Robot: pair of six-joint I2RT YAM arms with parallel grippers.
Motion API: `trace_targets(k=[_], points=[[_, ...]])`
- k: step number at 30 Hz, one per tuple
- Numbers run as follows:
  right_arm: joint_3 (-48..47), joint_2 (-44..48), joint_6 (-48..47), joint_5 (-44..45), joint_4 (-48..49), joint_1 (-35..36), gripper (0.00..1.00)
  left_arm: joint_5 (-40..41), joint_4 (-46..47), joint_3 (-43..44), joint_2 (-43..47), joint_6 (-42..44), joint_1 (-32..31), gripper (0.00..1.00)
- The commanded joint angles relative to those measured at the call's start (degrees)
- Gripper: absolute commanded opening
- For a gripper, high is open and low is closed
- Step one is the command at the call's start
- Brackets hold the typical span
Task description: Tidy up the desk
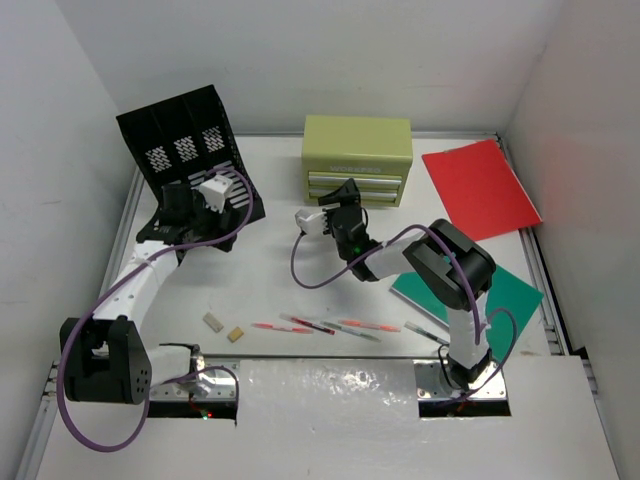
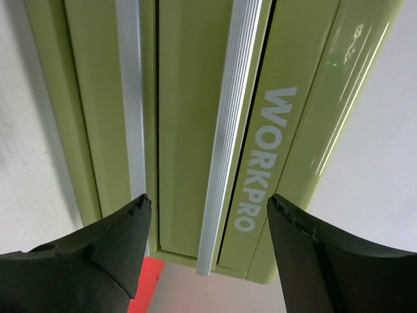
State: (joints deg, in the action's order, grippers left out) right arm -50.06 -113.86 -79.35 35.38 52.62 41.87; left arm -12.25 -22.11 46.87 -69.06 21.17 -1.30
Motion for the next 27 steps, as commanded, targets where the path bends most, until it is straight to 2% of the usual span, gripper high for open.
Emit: trace_targets(k=[1,6,27], points=[[-3.5,0.2,1.1,-0.4,0.0,0.1,0.71,-0.8,1.3,1.9,0.8,0.3,0.2,0.87],[-5.2,-1.2,1.9,-0.1,-2.7,-0.6,0.71,-1.0,1.1,1.9,0.9,0.5,0.2,0.88],[-9.5,-6.3,0.5,0.2,-1.7,-3.1,0.67,0.6,1.4,1.8,1.2,-0.2,0.2,0.87]])
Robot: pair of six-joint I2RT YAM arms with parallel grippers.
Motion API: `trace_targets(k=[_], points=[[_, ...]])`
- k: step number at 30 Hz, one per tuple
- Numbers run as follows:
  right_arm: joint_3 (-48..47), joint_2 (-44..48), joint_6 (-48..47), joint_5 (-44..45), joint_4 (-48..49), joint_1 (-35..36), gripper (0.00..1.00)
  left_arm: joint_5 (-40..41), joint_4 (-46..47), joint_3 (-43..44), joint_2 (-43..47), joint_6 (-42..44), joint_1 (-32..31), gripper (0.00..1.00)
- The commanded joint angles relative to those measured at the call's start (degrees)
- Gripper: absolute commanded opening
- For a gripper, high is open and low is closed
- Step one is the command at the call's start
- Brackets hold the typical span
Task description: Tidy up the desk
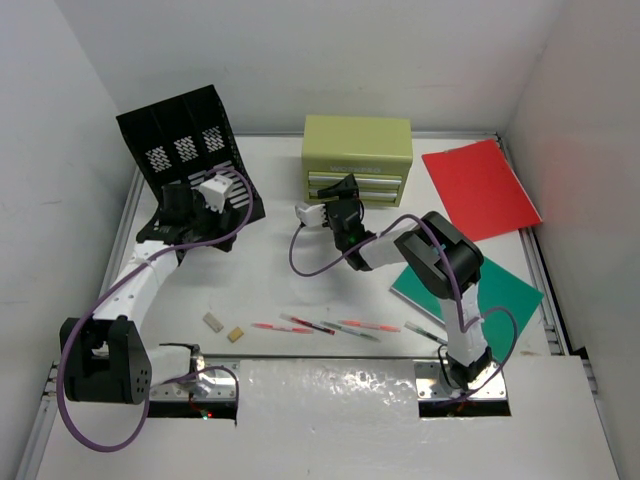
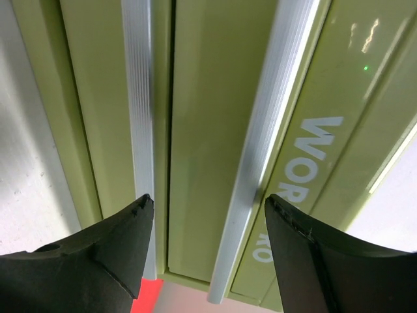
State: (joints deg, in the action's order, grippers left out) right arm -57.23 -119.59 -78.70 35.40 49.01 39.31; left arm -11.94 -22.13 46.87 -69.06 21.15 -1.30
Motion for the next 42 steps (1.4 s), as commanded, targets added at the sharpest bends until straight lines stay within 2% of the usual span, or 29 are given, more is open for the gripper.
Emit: trace_targets(k=[1,11,17,20,22,25,28,33,42], points=[[-2.6,-0.9,-0.1,0.2,1.6,-0.7,0.67,0.4,1.3,1.7,1.2,-0.1,0.2,0.88],[-4.1,-2.8,-0.8,0.7,3.1,-1.3,0.66,0.3,1.6,1.6,1.4,-0.1,0.2,0.87],[-4.8,-3.6,-1.4,1.0,2.8,-1.4,0.59,0.3,1.5,1.6,1.2,-0.2,0.2,0.87],[-4.6,-3.5,-1.5,1.2,3.2,-1.4,0.50,0.2,1.6,1.6,1.1,-0.1,0.2,0.87],[-4.2,-3.3,-1.5,1.4,3.8,-1.4,0.40,0.2,1.6,1.5,1.0,-0.1,0.2,0.87],[-3.9,-3.1,-0.9,1.9,4.0,-1.4,0.16,0.1,1.5,1.4,1.0,-0.1,0.2,0.87],[-3.5,-3.0,-0.9,2.5,4.4,-1.3,0.08,-0.1,1.4,1.4,0.9,0.0,0.2,0.88],[-2.2,-2.3,-0.7,2.8,5.9,-1.3,0.00,-0.2,1.4,1.5,1.0,0.0,0.2,0.87],[4.1,2.1,0.0,5.3,11.1,2.0,0.00,0.1,1.6,1.5,0.8,0.3,0.2,0.87]])
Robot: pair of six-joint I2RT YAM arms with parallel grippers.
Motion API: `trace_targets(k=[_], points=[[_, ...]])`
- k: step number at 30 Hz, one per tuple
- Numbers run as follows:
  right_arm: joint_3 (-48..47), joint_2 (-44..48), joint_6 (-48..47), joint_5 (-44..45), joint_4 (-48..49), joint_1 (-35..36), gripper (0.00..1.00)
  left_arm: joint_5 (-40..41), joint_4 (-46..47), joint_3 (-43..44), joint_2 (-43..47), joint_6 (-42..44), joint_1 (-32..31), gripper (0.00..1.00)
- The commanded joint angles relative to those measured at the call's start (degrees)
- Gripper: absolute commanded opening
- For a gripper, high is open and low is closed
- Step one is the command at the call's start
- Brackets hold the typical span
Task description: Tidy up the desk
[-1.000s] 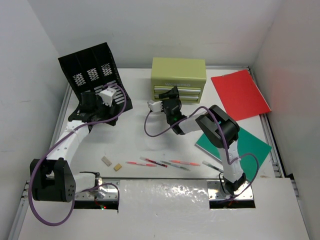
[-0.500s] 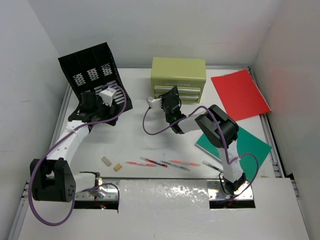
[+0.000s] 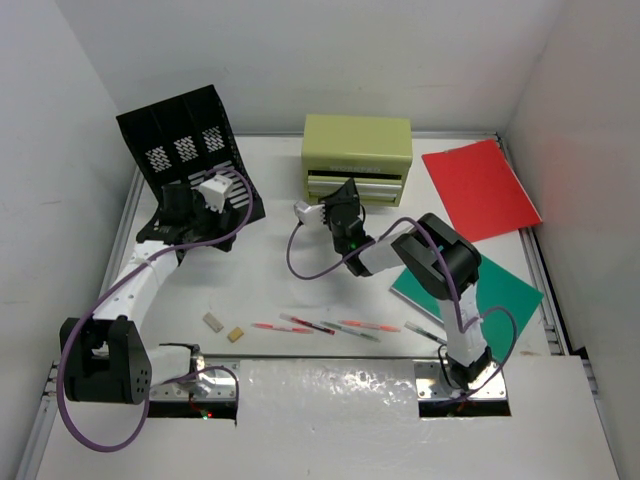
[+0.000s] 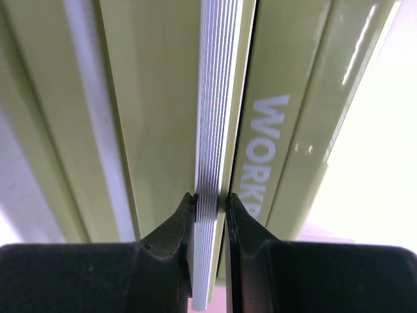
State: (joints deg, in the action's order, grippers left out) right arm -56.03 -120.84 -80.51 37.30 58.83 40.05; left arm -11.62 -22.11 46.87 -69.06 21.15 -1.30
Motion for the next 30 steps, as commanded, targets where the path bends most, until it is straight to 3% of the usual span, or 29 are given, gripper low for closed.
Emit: trace_targets(k=[1,18,19,21,22,23,25,27,29,30], points=[[3.5,4.4,2.0,3.7,1.6,1.6,0.00,-0.2,1.6,1.6,0.9,0.2,0.2,0.87],[15.6,11.3,4.7,12.0,5.9,10.3,0.00,-1.0,1.1,1.8,1.0,0.5,0.2,0.88],[15.4,11.4,4.5,12.5,5.7,10.3,0.15,-1.0,1.1,1.7,1.0,0.5,0.2,0.88],[15.1,12.6,4.7,13.0,4.9,10.7,0.30,-1.1,1.0,1.7,1.2,0.6,0.2,0.87],[15.1,13.4,5.4,12.8,3.5,10.8,0.52,-1.2,0.8,1.7,1.2,0.7,0.2,0.87],[15.3,14.5,6.1,12.4,2.3,11.2,0.61,-1.3,0.8,1.8,1.4,0.8,0.2,0.88],[15.6,18.5,10.1,11.5,-3.5,11.8,0.75,-1.5,0.5,2.0,1.5,1.1,0.2,0.88],[16.0,24.0,15.9,10.2,-7.7,12.9,0.82,-1.6,-0.4,2.5,1.6,1.5,0.2,0.88],[15.8,28.7,21.1,6.6,-18.1,14.3,0.91,-1.9,-1.4,2.9,1.9,1.9,0.2,0.88],[15.3,31.4,28.2,4.3,-23.7,14.6,0.93,-2.4,-1.7,3.0,2.1,2.1,0.2,0.88]])
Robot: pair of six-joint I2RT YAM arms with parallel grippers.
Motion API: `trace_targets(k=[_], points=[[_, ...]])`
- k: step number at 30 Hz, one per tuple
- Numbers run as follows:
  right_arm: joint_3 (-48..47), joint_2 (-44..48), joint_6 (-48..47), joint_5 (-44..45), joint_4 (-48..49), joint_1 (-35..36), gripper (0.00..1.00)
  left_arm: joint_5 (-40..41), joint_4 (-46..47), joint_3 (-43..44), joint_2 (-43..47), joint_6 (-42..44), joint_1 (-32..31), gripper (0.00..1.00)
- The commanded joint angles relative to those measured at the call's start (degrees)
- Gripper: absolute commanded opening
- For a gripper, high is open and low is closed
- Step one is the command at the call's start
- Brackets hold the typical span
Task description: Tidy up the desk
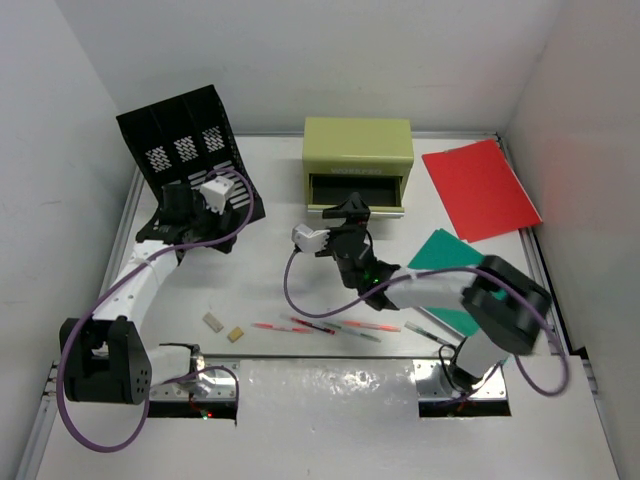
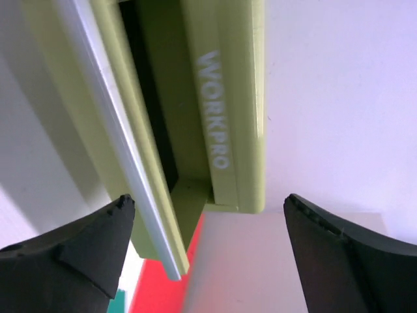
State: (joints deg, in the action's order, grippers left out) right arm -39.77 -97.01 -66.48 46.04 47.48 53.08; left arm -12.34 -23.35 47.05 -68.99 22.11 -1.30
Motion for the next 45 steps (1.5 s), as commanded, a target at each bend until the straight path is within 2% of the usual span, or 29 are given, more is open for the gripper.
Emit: trace_targets(k=[1,2,3,4,6,7,9,10,12,14,18,21,26,29,34,38,45], points=[[-2.0,13.2,18.5,-7.7,-26.1,1.7,0.96,-2.0,-0.8,2.9,2.4,1.3,0.2,0.88],[-4.5,15.9,23.6,-11.6,-33.1,1.9,0.99,-2.2,-1.0,3.0,2.7,1.4,0.2,0.88],[-5.9,18.5,28.2,-20.5,-40.1,1.8,0.99,-2.5,-1.6,2.9,2.9,1.7,0.2,0.88],[-6.9,23.2,35.6,-24.2,-50.7,1.8,0.99,-2.6,-1.9,3.0,3.3,1.8,0.2,0.88],[-8.9,27.4,46.3,-32.4,-58.9,1.5,0.99,-2.4,-2.7,2.9,4.0,2.4,0.2,0.88],[-9.4,29.1,49.7,-33.6,-66.5,1.5,0.99,-2.2,-3.2,2.9,4.3,2.5,0.2,0.88],[-10.1,33.1,56.3,-34.6,-72.8,1.3,0.99,-1.4,-4.0,2.6,4.7,3.0,0.2,0.88],[-10.3,34.1,62.8,-34.5,-79.6,1.0,0.99,-1.2,-4.3,2.3,5.2,3.1,0.2,0.88],[-10.0,35.7,71.9,-36.0,-85.2,0.3,0.99,-1.3,-5.1,1.6,6.0,3.6,0.2,0.88],[-8.3,35.8,76.3,-38.0,-91.1,0.0,0.97,-1.7,-5.9,0.6,6.4,4.2,0.2,0.88],[-3.5,36.0,85.4,-39.2,-92.7,-0.4,0.89,-2.0,-5.2,-2.1,8.5,4.8,0.2,0.88],[-0.5,37.1,88.2,-36.5,-93.4,-2.6,0.80,-0.9,-3.0,-4.9,9.9,4.9,0.2,0.88],[7.5,39.9,87.4,-41.5,-89.7,-13.2,0.65,-0.5,-2.4,-6.4,10.5,4.3,0.2,0.88],[11.0,40.3,87.0,-41.2,-87.6,-16.9,0.62,-0.1,-2.5,-6.4,10.7,4.1,0.2,0.88],[10.5,35.2,85.8,-42.4,-84.1,-17.4,0.63,-0.5,-2.1,-6.6,10.8,3.9,0.2,0.88],[10.9,31.0,85.3,-43.1,-84.3,-17.9,0.60,-0.1,-2.2,-6.4,11.2,4.1,0.2,0.88],[8.5,29.1,84.0,-40.0,-88.2,-19.8,0.46,-1.4,-2.0,-6.1,11.9,4.3,0.2,0.88]])
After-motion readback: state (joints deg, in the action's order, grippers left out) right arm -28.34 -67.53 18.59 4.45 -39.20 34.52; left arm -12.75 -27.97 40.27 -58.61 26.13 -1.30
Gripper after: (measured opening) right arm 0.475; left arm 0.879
